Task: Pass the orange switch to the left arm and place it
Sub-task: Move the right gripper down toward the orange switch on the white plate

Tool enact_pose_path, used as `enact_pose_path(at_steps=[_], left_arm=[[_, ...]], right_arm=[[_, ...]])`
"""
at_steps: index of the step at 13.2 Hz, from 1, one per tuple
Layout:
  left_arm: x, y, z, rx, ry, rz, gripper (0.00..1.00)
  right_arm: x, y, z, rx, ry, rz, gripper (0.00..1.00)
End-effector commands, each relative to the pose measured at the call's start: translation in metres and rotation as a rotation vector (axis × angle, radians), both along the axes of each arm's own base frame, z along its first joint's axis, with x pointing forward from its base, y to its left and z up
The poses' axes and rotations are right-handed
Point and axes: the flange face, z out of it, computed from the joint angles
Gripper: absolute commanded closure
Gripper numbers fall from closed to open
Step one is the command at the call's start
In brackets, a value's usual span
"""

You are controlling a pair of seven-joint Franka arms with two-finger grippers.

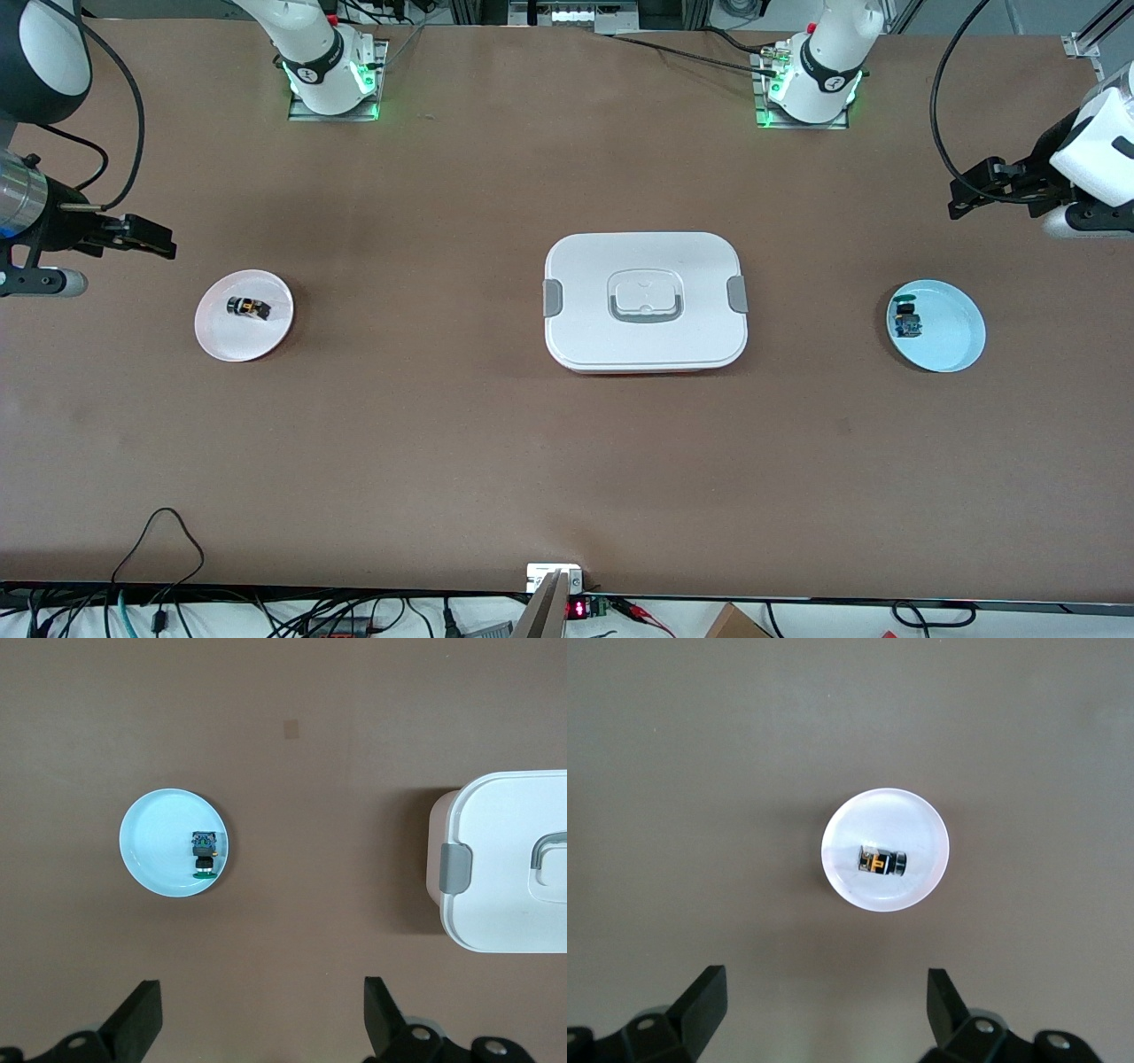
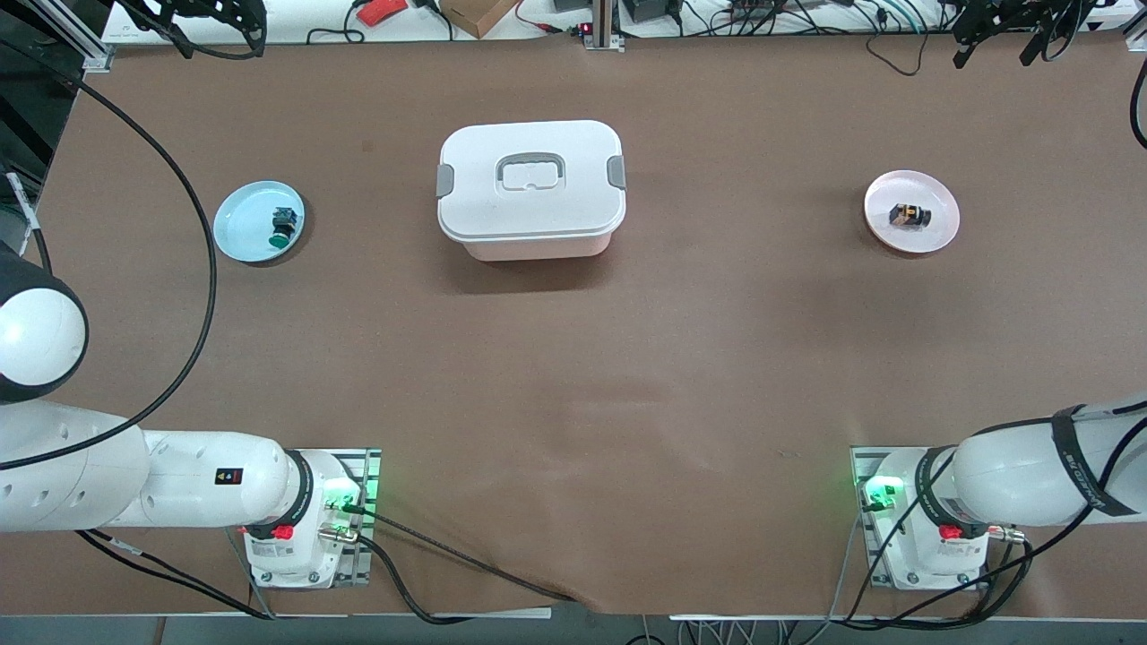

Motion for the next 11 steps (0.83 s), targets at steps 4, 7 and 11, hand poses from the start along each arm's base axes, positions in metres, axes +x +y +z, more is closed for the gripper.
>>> enact_pose_path(at_steps=[4, 7, 11], left_arm=[[0.001, 0.004, 0.005, -0.013, 0.005, -0.002, 0.0], [0.001, 0.003, 0.005, -0.013, 0.005, -0.004, 0.0], [0.001, 0.003, 0.005, -0.013, 0.005, -0.003, 0.0]], right_arm=[[0.026, -0.008, -0.043, -0.018, 0.007, -0.001, 0.0], [0.033, -0.018, -0.073, -0.012, 0.036, -0.019, 0.0], [0.03, -0.048, -0.137, -0.012, 0.046, -0.057, 0.0]])
